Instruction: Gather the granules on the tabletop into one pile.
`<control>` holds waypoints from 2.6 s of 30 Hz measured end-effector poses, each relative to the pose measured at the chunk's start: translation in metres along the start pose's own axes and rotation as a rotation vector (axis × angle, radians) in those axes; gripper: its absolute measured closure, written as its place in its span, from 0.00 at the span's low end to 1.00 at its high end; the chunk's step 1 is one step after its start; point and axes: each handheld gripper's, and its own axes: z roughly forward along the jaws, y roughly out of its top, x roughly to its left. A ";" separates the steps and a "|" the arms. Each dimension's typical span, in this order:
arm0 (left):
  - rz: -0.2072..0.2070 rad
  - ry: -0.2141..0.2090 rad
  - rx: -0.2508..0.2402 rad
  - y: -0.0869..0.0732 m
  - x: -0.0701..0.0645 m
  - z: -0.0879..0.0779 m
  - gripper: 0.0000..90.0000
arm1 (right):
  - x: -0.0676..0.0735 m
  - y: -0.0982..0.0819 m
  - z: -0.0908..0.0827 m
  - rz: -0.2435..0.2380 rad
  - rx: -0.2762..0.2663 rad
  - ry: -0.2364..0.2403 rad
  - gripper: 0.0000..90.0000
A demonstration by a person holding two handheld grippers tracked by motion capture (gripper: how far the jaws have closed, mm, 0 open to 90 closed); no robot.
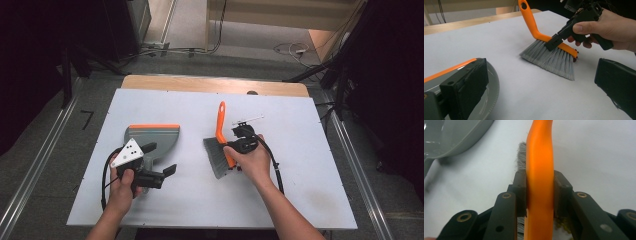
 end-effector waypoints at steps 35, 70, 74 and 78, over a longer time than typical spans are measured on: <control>0.004 -0.001 0.008 -0.001 -0.001 0.002 0.00 | -0.054 -0.015 -0.034 0.091 -0.032 -0.060 0.74; 0.006 0.001 -0.004 0.001 -0.001 0.001 0.00 | 0.002 0.019 -0.014 0.058 -0.065 0.052 0.76; 0.004 0.001 -0.006 0.001 0.001 -0.001 0.00 | -0.007 0.019 -0.006 0.082 -0.046 0.030 0.76; 0.002 0.002 -0.004 0.001 0.000 0.000 0.00 | -0.021 0.017 -0.004 0.115 -0.028 0.007 0.75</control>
